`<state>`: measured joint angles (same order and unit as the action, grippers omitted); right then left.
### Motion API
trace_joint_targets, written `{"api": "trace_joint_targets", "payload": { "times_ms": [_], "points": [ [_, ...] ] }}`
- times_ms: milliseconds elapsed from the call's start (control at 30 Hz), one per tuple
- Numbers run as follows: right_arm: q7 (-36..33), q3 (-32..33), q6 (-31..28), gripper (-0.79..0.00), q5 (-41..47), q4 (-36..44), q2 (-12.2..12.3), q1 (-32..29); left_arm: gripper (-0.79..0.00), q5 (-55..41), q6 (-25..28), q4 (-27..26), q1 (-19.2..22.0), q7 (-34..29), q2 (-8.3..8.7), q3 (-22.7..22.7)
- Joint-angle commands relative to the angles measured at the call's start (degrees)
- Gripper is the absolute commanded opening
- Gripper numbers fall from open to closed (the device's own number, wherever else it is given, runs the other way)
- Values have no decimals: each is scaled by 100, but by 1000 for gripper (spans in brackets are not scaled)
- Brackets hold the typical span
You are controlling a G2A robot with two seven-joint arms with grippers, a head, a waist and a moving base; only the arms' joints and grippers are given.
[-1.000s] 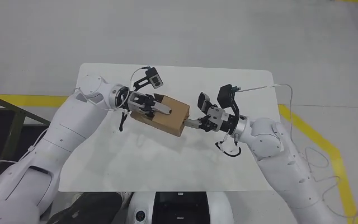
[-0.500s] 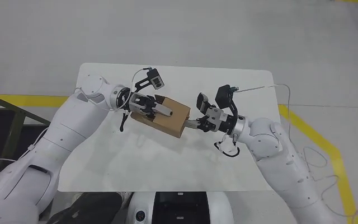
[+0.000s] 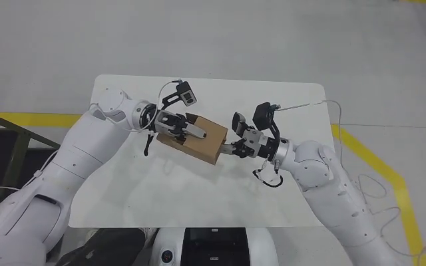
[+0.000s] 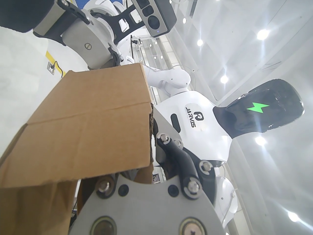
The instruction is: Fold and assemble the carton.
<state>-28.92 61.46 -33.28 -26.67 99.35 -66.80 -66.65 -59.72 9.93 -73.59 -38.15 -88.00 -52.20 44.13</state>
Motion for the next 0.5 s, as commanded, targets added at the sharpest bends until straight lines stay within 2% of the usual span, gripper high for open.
{"api": "trace_joint_targets", "payload": {
  "times_ms": [0,333,467],
  "points": [
    [5,46,-17,0,38,23,10,-17,-785,-17,5,36,-1,0,-1,12],
    [-36,381,-91,0,185,211,84,-175,-785,-32,69,235,18,0,53,199],
    [-88,470,-163,0,260,304,113,-259,-785,-28,-65,181,15,0,105,188]
  ]
}}
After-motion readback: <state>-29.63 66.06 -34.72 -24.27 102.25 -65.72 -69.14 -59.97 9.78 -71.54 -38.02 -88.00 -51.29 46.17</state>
